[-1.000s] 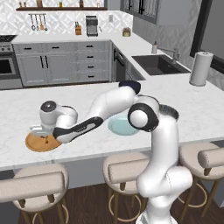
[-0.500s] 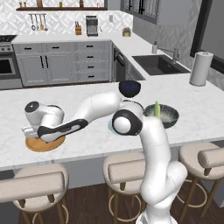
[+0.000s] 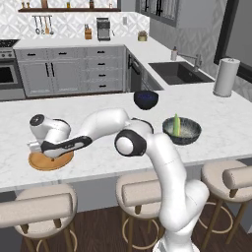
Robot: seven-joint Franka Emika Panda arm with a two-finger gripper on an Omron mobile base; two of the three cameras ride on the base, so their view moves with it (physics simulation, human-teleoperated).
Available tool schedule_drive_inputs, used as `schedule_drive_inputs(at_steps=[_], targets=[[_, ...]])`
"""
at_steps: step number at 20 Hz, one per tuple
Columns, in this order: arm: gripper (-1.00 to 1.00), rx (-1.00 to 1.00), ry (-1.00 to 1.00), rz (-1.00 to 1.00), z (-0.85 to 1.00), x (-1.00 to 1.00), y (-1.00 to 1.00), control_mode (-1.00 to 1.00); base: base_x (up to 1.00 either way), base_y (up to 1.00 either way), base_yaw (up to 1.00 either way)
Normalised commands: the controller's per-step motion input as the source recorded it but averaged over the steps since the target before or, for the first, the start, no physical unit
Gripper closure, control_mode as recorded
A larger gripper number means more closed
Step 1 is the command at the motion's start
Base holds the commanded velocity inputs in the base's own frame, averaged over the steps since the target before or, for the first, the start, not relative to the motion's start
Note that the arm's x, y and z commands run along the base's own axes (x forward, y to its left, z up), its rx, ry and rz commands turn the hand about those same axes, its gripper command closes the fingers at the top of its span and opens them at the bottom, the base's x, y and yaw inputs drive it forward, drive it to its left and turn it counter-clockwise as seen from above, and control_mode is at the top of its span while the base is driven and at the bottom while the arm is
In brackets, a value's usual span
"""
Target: Pick the chicken drumstick and corn from their plates and place them in the bowl. Then put the bowl in the fridge.
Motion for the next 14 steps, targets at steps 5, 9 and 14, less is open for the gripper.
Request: schedule_drive_inputs(at_steps=[5, 9, 14], targets=[[-1.00, 0.00, 0.00, 0.00, -0.39, 0.32, 0.00, -1.00, 0.00, 0.00, 0.00], [-1.00, 0.00, 0.00, 0.00, -0.48, 0.26, 0.08, -1.00, 0.00, 0.00, 0.00], [1.00, 0.00, 0.01, 0.00, -0.12, 0.10, 0.01, -1.00, 0.00, 0.00, 0.00]])
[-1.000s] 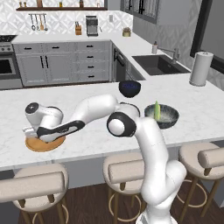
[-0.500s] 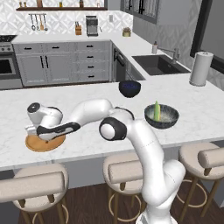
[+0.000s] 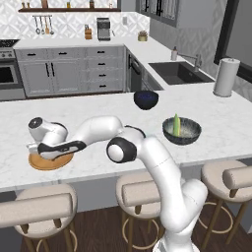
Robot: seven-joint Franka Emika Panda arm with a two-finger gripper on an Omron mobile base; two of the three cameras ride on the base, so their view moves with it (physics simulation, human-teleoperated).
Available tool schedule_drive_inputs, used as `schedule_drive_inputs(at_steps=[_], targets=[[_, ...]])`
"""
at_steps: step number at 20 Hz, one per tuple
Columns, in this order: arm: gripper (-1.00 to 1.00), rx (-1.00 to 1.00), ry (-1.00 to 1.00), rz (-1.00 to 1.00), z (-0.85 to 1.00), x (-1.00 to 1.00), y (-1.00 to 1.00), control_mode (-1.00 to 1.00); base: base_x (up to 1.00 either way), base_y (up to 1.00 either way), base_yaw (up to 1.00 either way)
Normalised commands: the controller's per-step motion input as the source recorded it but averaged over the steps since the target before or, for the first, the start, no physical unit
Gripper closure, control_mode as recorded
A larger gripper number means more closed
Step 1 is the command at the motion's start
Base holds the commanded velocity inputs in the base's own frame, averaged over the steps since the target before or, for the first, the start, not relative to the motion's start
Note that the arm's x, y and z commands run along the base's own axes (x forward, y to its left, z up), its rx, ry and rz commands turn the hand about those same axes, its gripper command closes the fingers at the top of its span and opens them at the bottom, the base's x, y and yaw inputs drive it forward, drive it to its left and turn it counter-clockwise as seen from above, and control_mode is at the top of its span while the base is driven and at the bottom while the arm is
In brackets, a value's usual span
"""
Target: Pick the chicken drumstick and corn from their plates and place them in the bowl. Then put the bowl in the fridge.
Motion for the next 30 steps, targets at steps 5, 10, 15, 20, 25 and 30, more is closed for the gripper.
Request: schedule_drive_inputs(at_steps=[5, 10, 15, 20, 25, 30], targets=[[1.00, 0.00, 0.00, 0.00, 0.00, -0.06, -0.20, -1.00, 0.00, 0.00, 0.00], [1.00, 0.09, -0.12, 0.00, 0.32, -0.77, -0.94, -1.00, 0.00, 0.00, 0.00], [1.00, 0.17, -0.28, -0.11, 0.84, -0.64, -1.00, -1.00, 0.00, 0.00, 0.00], [1.00, 0.15, -0.18, -0.19, 0.88, -0.05, -1.00, -1.00, 0.00, 0.00, 0.00], [1.00, 0.03, -0.12, -0.23, 0.85, 0.00, -1.00, -1.00, 0.00, 0.00, 0.00], [1.00, 0.00, 0.00, -0.26, 0.68, 0.16, -1.00, -1.00, 0.00, 0.00, 0.00]])
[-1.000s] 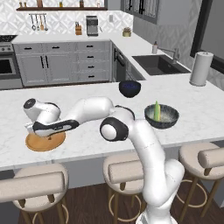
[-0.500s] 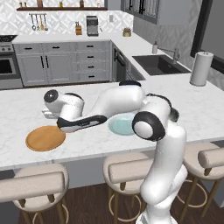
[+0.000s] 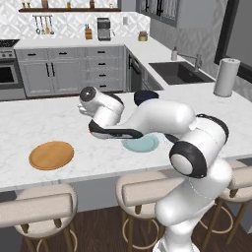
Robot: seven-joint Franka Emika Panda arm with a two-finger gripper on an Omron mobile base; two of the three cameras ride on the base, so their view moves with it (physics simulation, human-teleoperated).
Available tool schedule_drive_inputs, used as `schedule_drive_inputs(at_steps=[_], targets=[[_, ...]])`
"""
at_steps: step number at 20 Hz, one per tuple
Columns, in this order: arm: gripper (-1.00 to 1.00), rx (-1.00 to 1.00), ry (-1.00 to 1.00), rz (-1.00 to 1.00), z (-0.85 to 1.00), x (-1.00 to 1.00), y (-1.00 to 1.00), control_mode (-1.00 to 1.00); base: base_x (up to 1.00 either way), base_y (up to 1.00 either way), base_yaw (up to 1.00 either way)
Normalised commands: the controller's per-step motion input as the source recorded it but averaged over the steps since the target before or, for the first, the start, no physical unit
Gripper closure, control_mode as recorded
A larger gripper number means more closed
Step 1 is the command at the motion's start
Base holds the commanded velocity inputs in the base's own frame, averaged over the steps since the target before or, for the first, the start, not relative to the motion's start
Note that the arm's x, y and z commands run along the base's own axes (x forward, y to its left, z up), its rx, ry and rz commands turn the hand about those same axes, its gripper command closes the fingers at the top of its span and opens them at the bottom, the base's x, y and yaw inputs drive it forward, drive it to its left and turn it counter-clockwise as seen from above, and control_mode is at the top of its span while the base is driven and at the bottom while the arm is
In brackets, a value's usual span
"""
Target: Pick the chicken drumstick and corn from their plates and place them in the bowl. Then put the bowl in the fridge.
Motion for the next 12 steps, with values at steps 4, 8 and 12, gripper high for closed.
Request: schedule_drive_inputs(at_steps=[4, 8, 12], targets=[[1.00, 0.00, 0.18, -0.28, 0.21, 0.39, -1.00, -1.00, 0.00, 0.00, 0.00], [1.00, 0.00, 0.29, -0.31, 0.01, 0.55, -1.00, -1.00, 0.00, 0.00, 0.00], [1.00, 0.00, 0.34, -0.32, -0.01, 0.40, -1.00, -1.00, 0.00, 0.00, 0.00]])
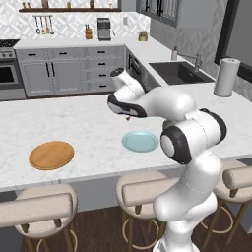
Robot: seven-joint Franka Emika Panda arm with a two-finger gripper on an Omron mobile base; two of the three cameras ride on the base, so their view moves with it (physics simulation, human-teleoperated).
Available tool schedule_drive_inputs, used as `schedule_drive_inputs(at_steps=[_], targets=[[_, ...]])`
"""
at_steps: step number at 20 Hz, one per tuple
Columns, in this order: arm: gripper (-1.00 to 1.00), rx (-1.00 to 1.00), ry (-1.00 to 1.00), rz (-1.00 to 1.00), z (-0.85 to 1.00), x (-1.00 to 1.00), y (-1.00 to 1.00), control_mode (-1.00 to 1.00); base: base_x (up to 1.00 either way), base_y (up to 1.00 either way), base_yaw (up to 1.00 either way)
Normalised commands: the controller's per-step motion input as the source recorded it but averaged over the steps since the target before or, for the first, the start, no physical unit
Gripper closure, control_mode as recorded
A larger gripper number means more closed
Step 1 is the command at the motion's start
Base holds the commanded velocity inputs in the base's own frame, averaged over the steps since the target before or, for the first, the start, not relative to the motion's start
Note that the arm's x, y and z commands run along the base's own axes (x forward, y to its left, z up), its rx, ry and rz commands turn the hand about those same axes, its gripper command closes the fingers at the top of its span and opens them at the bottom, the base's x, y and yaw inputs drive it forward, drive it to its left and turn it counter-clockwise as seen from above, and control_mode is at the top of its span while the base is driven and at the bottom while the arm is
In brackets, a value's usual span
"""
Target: Pick the chicken drumstick and corn from their plates and place them in the bowl. Then put the bowl in the fridge.
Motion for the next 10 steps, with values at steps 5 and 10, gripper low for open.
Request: schedule_drive_inputs(at_steps=[5, 10], targets=[[1.00, 0.00, 0.28, -0.23, -0.54, 0.22, -1.00, -1.00, 0.00, 0.00, 0.00], [1.00, 0.00, 0.16, -0.20, -0.72, 0.20, -1.00, -1.00, 0.00, 0.00, 0.00]])
